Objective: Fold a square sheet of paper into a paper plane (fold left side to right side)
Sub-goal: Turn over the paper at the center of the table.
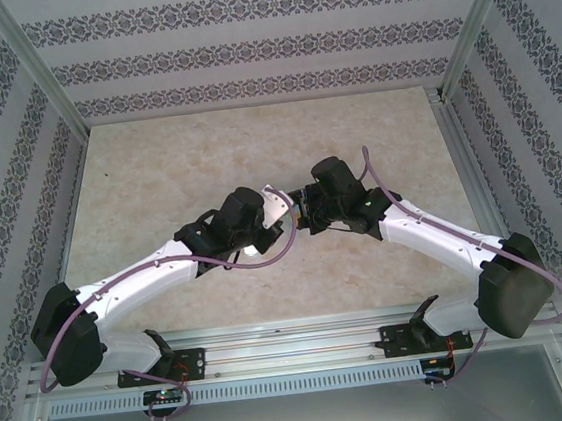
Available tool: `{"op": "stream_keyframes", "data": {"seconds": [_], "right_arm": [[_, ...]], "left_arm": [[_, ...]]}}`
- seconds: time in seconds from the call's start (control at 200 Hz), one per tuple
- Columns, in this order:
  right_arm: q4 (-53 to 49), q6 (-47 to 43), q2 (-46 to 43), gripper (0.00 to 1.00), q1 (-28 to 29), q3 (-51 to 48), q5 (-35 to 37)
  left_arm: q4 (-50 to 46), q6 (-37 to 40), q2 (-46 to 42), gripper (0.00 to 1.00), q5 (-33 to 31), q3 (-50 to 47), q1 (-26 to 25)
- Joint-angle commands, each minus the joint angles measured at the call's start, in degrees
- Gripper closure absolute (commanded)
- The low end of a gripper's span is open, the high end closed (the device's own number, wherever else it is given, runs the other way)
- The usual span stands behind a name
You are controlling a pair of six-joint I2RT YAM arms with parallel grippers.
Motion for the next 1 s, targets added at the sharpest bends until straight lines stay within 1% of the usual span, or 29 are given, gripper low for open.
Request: {"op": "stream_keyframes", "data": {"seconds": [0.0, 0.115, 0.185, 0.31, 0.415, 0.465, 0.525, 0.619, 0.699, 0.789, 0.849, 0.924, 0.994], "right_arm": [[-0.23, -0.89, -0.2, 0.69, 0.03, 0.69, -0.2], [-0.38, -1.51, 0.04, 0.7, -0.02, 1.05, -0.81], [-0.24, -1.73, 0.23, 0.73, 0.02, 1.11, -1.13], [-0.33, -1.88, 0.23, 0.75, 0.12, 1.12, -1.28], [-0.32, -1.92, -0.11, 0.82, 0.0, 0.87, -1.11], [-0.21, -2.04, -0.2, 0.86, -0.01, 0.86, -0.96], [-0.27, -2.29, -0.26, 0.9, -0.22, 0.77, -1.03], [0.54, -3.67, -0.46, 0.99, -0.49, 0.46, -1.06], [1.58, -7.41, -0.05, 1.0, -1.15, 1.31, -1.85], [4.25, -15.44, 0.79, 1.0, -1.67, 2.4, -3.15], [5.94, -23.12, 1.23, 1.0, -1.76, 3.14, -4.43], [11.34, -32.53, 1.23, 1.0, -1.88, 2.23, -6.75], [18.57, -38.79, 1.04, 1.0, -1.77, -0.28, -9.68]], "left_arm": [[2.19, 1.96, -1.89, 1.0, 0.41, -0.74, -1.07], [2.55, 2.23, -2.21, 1.0, 0.1, -1.06, -1.06], [2.69, 2.25, -2.26, 1.0, -0.02, -1.09, -1.06], [2.99, 2.15, -2.42, 0.98, -0.12, -1.08, -1.06], [2.99, 2.25, -2.83, 0.96, -0.29, -1.23, -1.06], [2.66, 2.23, -3.06, 0.94, -0.38, -1.32, -1.06], [2.04, 2.25, -3.57, 0.87, -0.12, -1.4, -1.07], [1.61, 1.18, -6.54, 0.72, 1.2, -2.41, -1.07], [1.5, -0.98, -10.89, 0.57, 2.87, -3.62, -0.59], [1.74, -5.28, -16.93, 0.39, 2.49, -5.35, 0.74], [2.12, -9.02, -21.06, 0.3, 2.95, -6.89, 2.65], [1.92, -15.58, -25.68, 0.19, 2.43, -8.53, 6.18], [0.11, -22.29, -28.89, 0.11, 3.0, -9.13, 10.58]]}}
